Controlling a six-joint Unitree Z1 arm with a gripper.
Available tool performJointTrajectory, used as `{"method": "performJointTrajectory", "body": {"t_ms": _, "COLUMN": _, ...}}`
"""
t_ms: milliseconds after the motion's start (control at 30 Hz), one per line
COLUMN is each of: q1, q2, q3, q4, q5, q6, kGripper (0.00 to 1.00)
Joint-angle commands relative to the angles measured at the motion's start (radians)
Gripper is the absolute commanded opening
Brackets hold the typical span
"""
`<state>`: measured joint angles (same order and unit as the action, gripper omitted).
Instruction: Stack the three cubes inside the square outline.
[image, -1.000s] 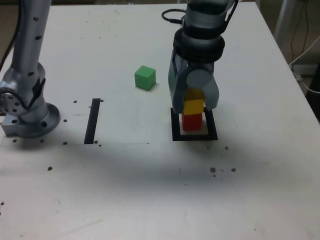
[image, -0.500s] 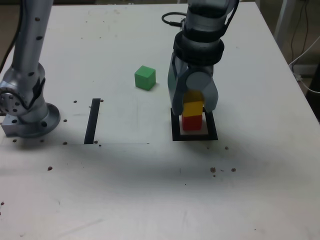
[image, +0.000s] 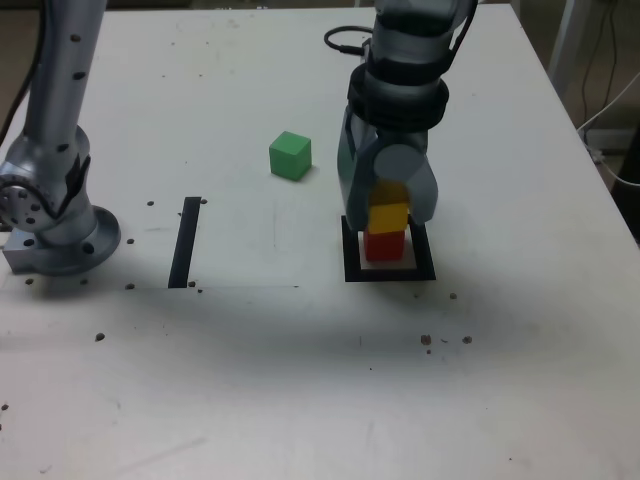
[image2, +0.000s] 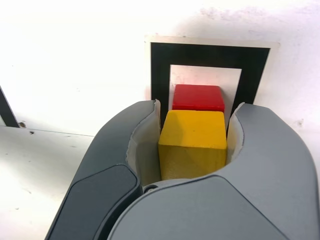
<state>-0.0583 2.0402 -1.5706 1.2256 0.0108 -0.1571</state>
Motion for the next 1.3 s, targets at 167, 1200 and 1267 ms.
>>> {"method": "performJointTrajectory", "body": {"t_ms": 167, "q1": 0.003, "q2": -0.002, "q3": 0.029, "q4": -0.026, "q5": -0.003, "q6": 0.003, "kGripper": 0.98}}
{"method": "performJointTrajectory", "body": {"t_ms": 1200, "q1": 0.17, "q2": -0.225, "q3": 0.131, "q4": 0.072, "q5": 0.033, "q6": 0.264, "kGripper": 1.0}}
{"method": "performJointTrajectory", "body": {"t_ms": 1267, "q1": 0.221, "q2": -0.233, "q3": 0.176, "q4": 0.08, "q5": 0.055, "q6": 0.343, "kGripper": 1.0}}
